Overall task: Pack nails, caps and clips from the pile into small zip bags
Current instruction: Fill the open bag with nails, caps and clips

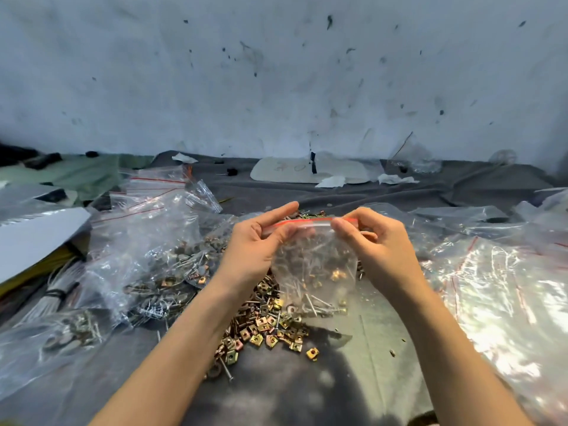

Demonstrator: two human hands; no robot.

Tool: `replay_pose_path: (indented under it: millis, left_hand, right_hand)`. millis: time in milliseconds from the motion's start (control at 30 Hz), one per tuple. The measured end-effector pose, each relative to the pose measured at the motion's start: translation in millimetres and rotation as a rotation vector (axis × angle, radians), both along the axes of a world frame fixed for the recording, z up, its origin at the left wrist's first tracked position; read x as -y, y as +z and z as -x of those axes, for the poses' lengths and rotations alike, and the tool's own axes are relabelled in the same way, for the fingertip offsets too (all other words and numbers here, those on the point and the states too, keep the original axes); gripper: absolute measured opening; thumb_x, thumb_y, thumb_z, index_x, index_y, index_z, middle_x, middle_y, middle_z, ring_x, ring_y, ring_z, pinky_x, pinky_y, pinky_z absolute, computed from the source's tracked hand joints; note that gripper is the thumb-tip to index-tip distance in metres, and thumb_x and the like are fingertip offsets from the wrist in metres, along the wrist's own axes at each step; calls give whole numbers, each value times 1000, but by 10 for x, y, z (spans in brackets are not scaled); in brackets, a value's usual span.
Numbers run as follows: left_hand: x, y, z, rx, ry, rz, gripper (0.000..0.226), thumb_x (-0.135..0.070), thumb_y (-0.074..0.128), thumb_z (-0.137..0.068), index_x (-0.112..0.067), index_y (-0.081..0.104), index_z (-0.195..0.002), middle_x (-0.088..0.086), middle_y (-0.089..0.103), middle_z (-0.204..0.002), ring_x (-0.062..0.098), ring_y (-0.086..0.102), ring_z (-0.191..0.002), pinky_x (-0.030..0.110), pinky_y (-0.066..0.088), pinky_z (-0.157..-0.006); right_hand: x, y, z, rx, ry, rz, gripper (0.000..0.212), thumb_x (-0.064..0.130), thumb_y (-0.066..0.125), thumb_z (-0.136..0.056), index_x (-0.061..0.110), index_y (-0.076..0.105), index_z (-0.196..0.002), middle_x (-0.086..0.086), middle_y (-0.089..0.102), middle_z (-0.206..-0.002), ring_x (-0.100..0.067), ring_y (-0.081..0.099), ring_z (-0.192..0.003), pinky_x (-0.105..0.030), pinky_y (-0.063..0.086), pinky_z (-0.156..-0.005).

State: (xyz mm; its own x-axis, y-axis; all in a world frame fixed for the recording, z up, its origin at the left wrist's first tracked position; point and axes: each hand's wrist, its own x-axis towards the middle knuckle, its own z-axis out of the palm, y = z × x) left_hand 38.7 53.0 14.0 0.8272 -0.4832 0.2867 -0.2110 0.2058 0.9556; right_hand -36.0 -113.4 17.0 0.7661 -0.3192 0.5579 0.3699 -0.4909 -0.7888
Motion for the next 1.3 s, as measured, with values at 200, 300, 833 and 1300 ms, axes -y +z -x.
replay_pose_path:
  millis: [200, 300, 833, 1300]
  left_hand:
    - [-68, 199, -30, 177, -220, -257, 57, -23, 56, -88, -13, 42, -142, -1, 73, -110, 6, 63, -114, 13, 46, -94]
    - [-38, 275, -8, 166, -202, -198, 56, -21, 55, -87, -15, 43, -141, 0, 74, -106, 9, 67, -106, 14, 50, -88]
    - [-1018, 542, -1187, 386, 904, -580, 50, -3, 55, -94, -12, 43, -141, 22, 39, -144, 32, 44, -127, 37, 35, -110]
    - [216, -239, -187, 486, 515, -425, 42, -11, 59, -94, -31, 51, -130, -8, 28, -154, 10, 12, -147, 45, 12, -121]
  right_hand:
    - [85, 14, 90, 15, -39, -10, 19, 19, 65, -89, 19, 64, -70, 14, 59, -60, 0, 52, -58, -16, 38, -58]
    - [90, 45, 117, 72, -48, -144, 22, 21, 66, -88, 15, 65, -67, 7, 60, -60, -5, 51, -58, -19, 39, -56]
    - [880, -633, 273, -1266, -731, -62, 64, 31, 33, -102, 7, 3, -153, -17, -14, -158, -39, -14, -144, -47, -11, -115]
    - [751, -376, 192, -238, -1068, 58, 53, 11, 36, -101, 31, 27, -150, -14, 51, -75, -28, 43, -68, -34, 30, -61]
